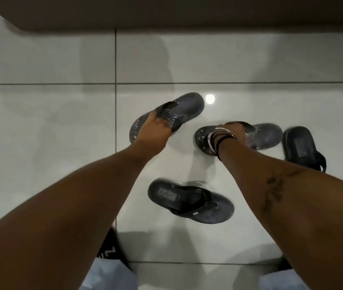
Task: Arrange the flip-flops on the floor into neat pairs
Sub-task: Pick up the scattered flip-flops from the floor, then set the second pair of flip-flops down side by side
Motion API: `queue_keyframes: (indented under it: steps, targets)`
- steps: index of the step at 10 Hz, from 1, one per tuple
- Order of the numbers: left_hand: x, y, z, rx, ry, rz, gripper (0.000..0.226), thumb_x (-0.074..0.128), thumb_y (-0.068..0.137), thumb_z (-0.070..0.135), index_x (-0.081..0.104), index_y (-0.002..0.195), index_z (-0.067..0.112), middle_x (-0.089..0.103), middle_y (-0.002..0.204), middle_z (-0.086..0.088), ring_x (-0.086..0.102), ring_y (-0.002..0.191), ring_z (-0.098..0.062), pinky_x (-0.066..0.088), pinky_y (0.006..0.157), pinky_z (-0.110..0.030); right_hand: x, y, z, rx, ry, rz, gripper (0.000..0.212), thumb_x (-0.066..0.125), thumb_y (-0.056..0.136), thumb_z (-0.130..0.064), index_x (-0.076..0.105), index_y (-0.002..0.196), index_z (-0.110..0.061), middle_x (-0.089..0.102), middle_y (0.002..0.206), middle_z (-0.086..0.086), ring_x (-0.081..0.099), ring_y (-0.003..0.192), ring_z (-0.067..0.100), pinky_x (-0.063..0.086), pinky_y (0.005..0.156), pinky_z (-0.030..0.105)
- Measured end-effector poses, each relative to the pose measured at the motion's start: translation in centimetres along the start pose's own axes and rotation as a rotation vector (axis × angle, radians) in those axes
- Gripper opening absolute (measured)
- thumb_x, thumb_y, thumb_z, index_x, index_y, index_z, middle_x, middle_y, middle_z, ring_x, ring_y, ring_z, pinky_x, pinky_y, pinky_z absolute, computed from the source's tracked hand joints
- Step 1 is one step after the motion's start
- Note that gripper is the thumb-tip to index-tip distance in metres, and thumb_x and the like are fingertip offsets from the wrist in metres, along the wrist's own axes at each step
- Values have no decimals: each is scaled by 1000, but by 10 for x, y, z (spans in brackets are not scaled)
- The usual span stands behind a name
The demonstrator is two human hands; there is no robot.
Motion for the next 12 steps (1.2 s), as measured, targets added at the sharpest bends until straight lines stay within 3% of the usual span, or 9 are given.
queue_keyframes:
  steps: [1, 2, 3, 5, 6, 8, 9, 10, 12]
  targets:
    - [4, -7, -24, -291, -225, -32, 19, 62, 85, 12, 67, 102, 13, 69, 95, -9, 56, 96, -32, 36, 95, -42, -10, -39, 1, -4, 411, 194, 36, 54, 91, -27, 61, 120, -9, 60, 128, 16, 51, 123, 37, 34, 107, 52]
    - [4, -22, -42, -430, -334, -32, 9, 57, 91, 20, 63, 85, 19, 67, 94, -6, 57, 99, -32, 35, 92, -40, -11, -72, -27, -194, 333, 313, 29, 53, 89, -27, 66, 113, -16, 65, 121, 10, 52, 120, 33, 28, 107, 49]
    - [12, -36, -52, -582, -460, -12, 14, 52, 95, 25, 58, 83, 20, 64, 96, -4, 50, 104, -31, 23, 84, -29, -11, -83, -64, -344, 286, 228, 29, 53, 89, -28, 65, 114, -21, 63, 124, 6, 49, 123, 30, 25, 107, 49]
    - [38, -46, -43, -583, -473, -107, 26, 47, 98, 28, 68, 104, 13, 69, 106, -9, 57, 106, -29, 33, 99, -42, -1, -95, -111, -402, 257, 223, 28, 51, 91, -22, 62, 116, -17, 62, 122, 8, 47, 124, 30, 25, 110, 51]
    - [50, -56, -32, -605, -456, -126, 29, 41, 100, 34, 63, 112, 19, 65, 111, -4, 53, 108, -26, 30, 100, -35, -5, -105, -107, -441, 190, 403, 25, 54, 87, -23, 65, 108, -17, 64, 109, 6, 51, 116, 29, 26, 109, 52]
    - [13, -77, -7, -746, -546, 298, 25, 40, 97, 27, 64, 98, 19, 64, 101, -4, 57, 94, -23, 32, 94, -39, -7, -111, -27, -488, 351, 589, 32, 51, 90, -31, 60, 118, -18, 55, 126, 7, 48, 119, 27, 21, 108, 51]
    - [3, -105, 47, -625, -620, 335, 15, 56, 94, 25, 64, 98, 13, 63, 93, -7, 58, 86, -24, 39, 86, -41, 12, -99, 58, -289, 299, 487, 35, 51, 90, -29, 57, 123, -18, 49, 133, 8, 44, 125, 27, 22, 108, 48]
    - [12, -118, 117, -425, -521, 10, 29, 60, 88, 38, 68, 91, 10, 67, 86, -10, 64, 78, -30, 47, 77, -39, 38, -90, 145, -48, 211, 323, 38, 53, 91, -35, 55, 124, -17, 45, 136, 10, 40, 127, 30, 30, 106, 50]
    - [36, -123, 180, -1013, -725, -271, 48, 47, 94, 50, 70, 104, 8, 71, 104, -14, 62, 103, -33, 42, 95, -45, 73, -70, 232, 69, 170, 132, 39, 50, 92, -26, 52, 129, -15, 40, 142, 12, 35, 132, 31, 29, 109, 52]
Point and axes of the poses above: each hand's wrist, its own y-axis towards the middle knuckle, its own x-axis out of the palm, z = x × y, the point moved 5 cm from there along y, towards the middle knuckle
